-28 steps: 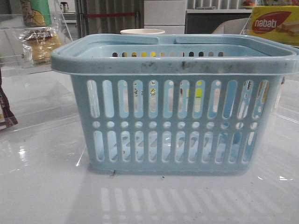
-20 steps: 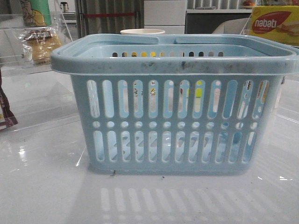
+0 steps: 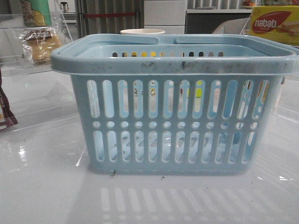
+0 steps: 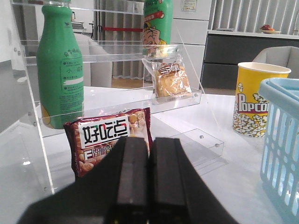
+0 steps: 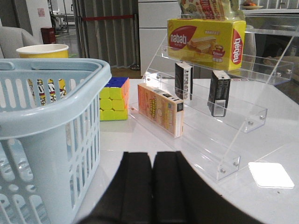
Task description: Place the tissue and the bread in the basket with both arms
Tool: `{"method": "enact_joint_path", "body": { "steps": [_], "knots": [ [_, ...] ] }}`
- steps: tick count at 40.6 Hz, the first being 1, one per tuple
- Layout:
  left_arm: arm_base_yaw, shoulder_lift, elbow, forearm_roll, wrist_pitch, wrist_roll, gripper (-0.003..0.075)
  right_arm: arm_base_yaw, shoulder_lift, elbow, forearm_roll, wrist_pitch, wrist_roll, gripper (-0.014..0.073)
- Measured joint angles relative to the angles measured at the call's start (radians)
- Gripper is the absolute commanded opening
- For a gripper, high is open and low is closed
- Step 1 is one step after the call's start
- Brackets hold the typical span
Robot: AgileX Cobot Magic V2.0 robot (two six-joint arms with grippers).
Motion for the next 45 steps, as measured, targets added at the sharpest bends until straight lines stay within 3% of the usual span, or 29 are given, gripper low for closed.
{"method": "enact_joint_path", "body": {
  "steps": [14, 22, 35, 45],
  "knots": [
    [0.000, 0.000, -0.013, 0.000, -0.069, 0.000, 0.0092, 0.000, 0.000, -0.017, 0.000, -0.021, 0.000, 0.0055],
    [0.000, 0.000, -0.197, 0.000, -0.052, 0.000, 0.0092, 0.000, 0.000, -0.233, 0.000, 0.067, 0.000, 0.0055],
    [0.000, 0.179, -0.598, 0.002, 0.194, 0.000, 0.0092, 0.000, 0.192, -0.625, 0.000, 0.314, 0.000, 0.0055],
    [0.000, 0.357, -0.752, 0.002, 0.422, 0.000, 0.0092, 0.000, 0.376, -0.747, 0.000, 0.509, 0.000, 0.0055]
  ]
}}
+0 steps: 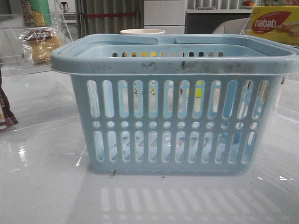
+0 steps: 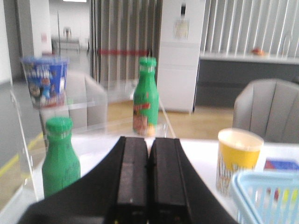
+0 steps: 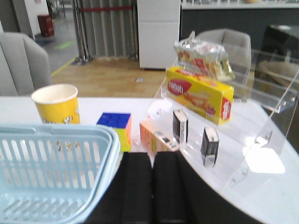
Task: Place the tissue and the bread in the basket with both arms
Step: 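Reach the right gripper to the white tissue pack and grasp it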
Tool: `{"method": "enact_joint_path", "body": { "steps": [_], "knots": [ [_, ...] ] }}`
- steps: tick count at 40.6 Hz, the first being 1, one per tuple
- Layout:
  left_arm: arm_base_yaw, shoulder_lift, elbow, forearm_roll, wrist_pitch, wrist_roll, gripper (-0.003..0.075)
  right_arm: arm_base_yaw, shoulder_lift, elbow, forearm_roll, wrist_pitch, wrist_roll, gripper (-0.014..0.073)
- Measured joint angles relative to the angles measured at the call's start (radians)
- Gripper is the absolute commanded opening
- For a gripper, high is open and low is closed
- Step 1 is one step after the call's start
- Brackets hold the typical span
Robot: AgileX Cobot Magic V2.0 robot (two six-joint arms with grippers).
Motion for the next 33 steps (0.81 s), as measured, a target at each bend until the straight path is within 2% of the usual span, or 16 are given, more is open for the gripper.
{"method": "enact_joint_path", "body": {
  "steps": [8, 22, 25, 27, 28, 30, 33],
  "knots": [
    [0.000, 0.114, 0.007, 0.000, 0.119, 0.000, 0.0092, 0.000, 0.130, 0.000, 0.000, 0.115, 0.000, 0.0055],
    [0.000, 0.230, 0.068, 0.000, 0.152, 0.000, 0.0092, 0.000, 0.326, 0.000, 0.000, 0.183, 0.000, 0.0073],
    [0.000, 0.243, 0.068, 0.002, 0.152, 0.000, 0.0093, 0.000, 0.361, 0.000, 0.000, 0.190, 0.000, 0.0149],
    [0.000, 0.250, 0.068, 0.008, 0.152, 0.000, 0.0109, 0.000, 0.383, 0.000, 0.000, 0.190, 0.000, 0.0249],
    [0.000, 0.254, 0.068, 0.008, 0.152, 0.000, 0.0133, 0.000, 0.392, 0.000, 0.000, 0.192, 0.000, 0.0278],
    [0.000, 0.259, 0.068, 0.024, 0.152, 0.000, 0.0188, 0.000, 0.412, 0.000, -0.009, 0.192, 0.000, 0.0393],
    [0.000, 0.261, 0.069, 0.040, 0.152, 0.000, 0.0342, 0.000, 0.438, 0.000, -0.025, 0.192, 0.000, 0.0503]
  ]
}}
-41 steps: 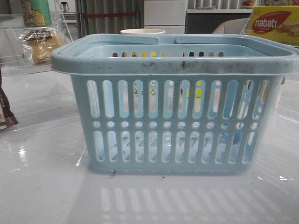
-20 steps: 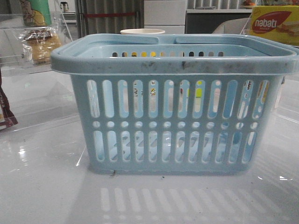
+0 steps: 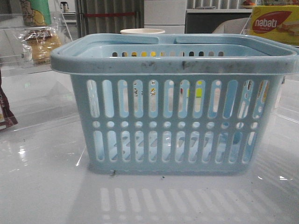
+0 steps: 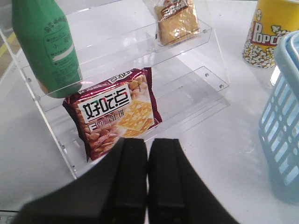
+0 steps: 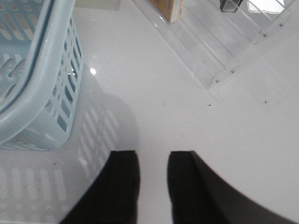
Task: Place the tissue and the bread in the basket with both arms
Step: 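Reach the right gripper to the white tissue pack and grasp it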
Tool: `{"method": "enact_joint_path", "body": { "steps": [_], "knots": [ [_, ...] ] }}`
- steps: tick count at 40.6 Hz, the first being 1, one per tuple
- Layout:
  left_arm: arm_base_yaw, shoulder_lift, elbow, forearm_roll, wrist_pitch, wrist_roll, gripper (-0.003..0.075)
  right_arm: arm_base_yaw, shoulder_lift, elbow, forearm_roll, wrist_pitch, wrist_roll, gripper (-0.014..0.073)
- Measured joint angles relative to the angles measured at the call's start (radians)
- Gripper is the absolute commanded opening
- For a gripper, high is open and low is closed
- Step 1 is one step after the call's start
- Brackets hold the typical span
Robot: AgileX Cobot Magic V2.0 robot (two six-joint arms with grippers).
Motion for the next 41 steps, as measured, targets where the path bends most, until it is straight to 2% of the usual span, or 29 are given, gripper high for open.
{"method": "enact_joint_path", "body": {
  "steps": [2, 4, 6, 14, 26, 41],
  "knots": [
    [0.000, 0.000, 0.000, 0.006, 0.002, 0.000, 0.0438, 0.000, 0.019, 0.000, -0.007, 0.000, 0.000, 0.0546],
    [0.000, 0.000, 0.000, 0.010, 0.002, 0.000, 0.0537, 0.000, 0.033, 0.000, -0.011, 0.000, 0.000, 0.0554],
    [0.000, 0.000, 0.000, 0.012, 0.002, 0.000, 0.0578, 0.000, 0.054, 0.000, -0.012, 0.000, 0.000, 0.0550],
    [0.000, 0.000, 0.000, 0.014, 0.002, 0.000, 0.0583, -0.062, 0.142, -0.029, -0.014, -0.026, 0.013, 0.0550],
    [0.000, 0.000, 0.000, 0.014, 0.002, 0.000, 0.0583, -0.232, 0.384, -0.251, -0.014, -0.037, 0.021, 0.0550],
    [0.000, 0.000, 0.000, 0.014, 0.002, 0.000, 0.0583, -0.247, 0.739, -0.566, 0.014, -0.041, 0.023, 0.0550]
  ]
}}
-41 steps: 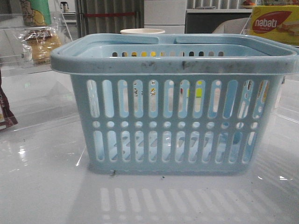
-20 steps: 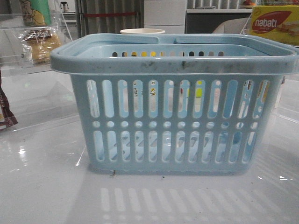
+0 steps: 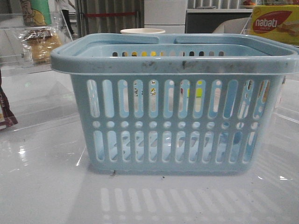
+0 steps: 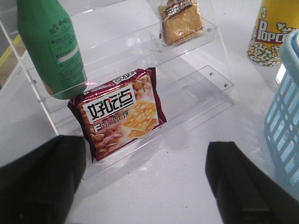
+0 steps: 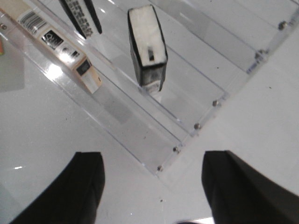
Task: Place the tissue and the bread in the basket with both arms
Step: 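Reach the right gripper to the white tissue pack and grasp it, then carry the tissue pack with the right gripper over the basket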
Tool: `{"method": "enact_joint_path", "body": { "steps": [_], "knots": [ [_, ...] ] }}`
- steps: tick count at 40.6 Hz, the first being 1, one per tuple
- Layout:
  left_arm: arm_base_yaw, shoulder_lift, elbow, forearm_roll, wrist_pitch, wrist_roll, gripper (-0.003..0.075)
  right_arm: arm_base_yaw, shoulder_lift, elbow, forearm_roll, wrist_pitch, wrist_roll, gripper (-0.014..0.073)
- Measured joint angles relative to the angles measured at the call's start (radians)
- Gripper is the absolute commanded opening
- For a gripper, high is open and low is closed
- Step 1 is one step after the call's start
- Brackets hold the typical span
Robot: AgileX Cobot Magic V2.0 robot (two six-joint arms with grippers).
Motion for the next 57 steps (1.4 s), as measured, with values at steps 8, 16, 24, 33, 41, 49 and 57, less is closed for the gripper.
{"method": "enact_joint_path", "body": {
  "steps": [8, 16, 24, 33, 41, 49, 57],
  "knots": [
    [0.000, 0.000, 0.000, 0.000, 0.000, 0.000, 0.0583, 0.000, 0.145, -0.118, 0.001, -0.011, 0.000, 0.0550],
    [0.000, 0.000, 0.000, 0.000, 0.000, 0.000, 0.0583, 0.000, 0.249, -0.182, 0.001, -0.058, 0.000, 0.0549],
    [0.000, 0.000, 0.000, 0.000, 0.000, 0.000, 0.0583, 0.000, 0.309, -0.189, 0.002, -0.139, 0.000, 0.0516],
    [0.000, 0.000, 0.000, 0.000, 0.000, 0.000, 0.0583, 0.000, 0.345, -0.191, 0.002, -0.193, 0.000, 0.0295],
    [0.000, 0.000, 0.000, 0.000, 0.000, 0.000, 0.0583, 0.000, 0.345, -0.191, 0.004, -0.208, 0.000, 0.0255],
    [0.000, 0.000, 0.000, 0.000, 0.000, 0.000, 0.0582, 0.000, 0.298, -0.191, 0.029, -0.189, 0.000, 0.0255],
    [0.000, 0.000, 0.000, 0.000, 0.000, 0.000, 0.0583, 0.025, 0.157, -0.191, 0.053, -0.134, 0.000, 0.0255]
  ]
}}
